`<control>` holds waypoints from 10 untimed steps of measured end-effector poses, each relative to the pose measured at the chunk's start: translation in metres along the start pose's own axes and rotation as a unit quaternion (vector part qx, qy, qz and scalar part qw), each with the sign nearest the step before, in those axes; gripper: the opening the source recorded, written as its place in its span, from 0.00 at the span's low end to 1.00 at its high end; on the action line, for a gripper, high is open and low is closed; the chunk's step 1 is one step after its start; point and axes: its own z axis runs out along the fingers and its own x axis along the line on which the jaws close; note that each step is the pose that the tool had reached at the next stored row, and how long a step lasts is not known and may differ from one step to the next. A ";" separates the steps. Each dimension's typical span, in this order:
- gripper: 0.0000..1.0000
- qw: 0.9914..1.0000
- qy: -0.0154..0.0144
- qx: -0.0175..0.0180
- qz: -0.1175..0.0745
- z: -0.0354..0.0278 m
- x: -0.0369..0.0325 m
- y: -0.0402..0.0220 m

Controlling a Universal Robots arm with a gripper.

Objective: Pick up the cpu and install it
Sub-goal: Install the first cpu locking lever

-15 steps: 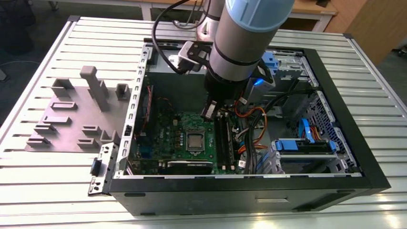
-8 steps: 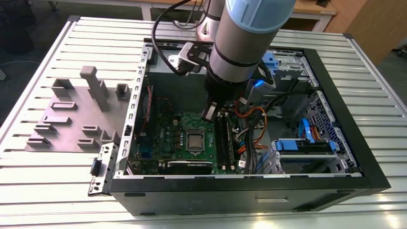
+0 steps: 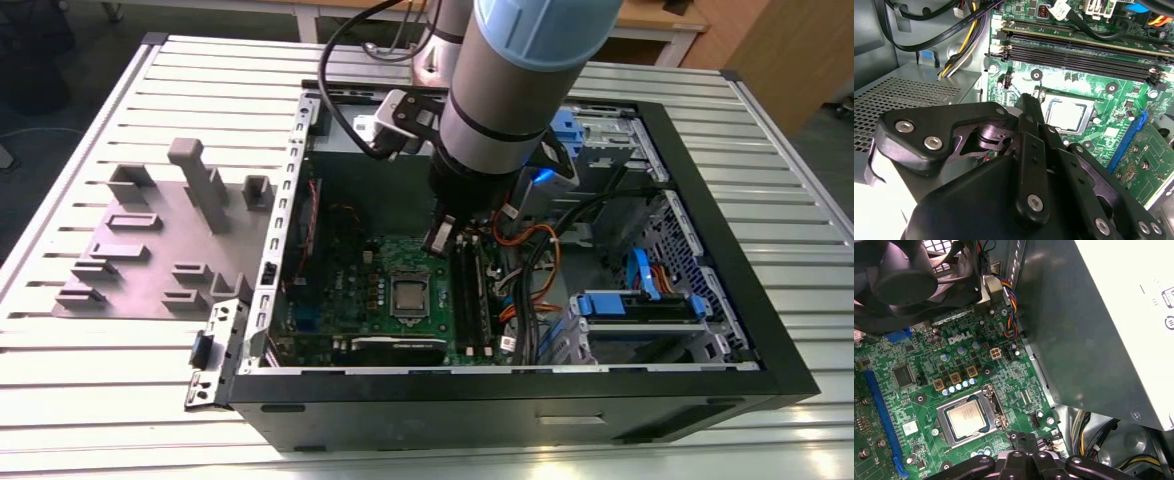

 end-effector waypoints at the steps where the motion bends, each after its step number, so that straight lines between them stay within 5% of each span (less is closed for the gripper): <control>1: 0.11 1.000 0.000 0.000 0.000 0.0000 0.0000 0.0000; 10: 0.11 1.000 0.000 0.000 0.000 -0.0001 0.0005 -0.0002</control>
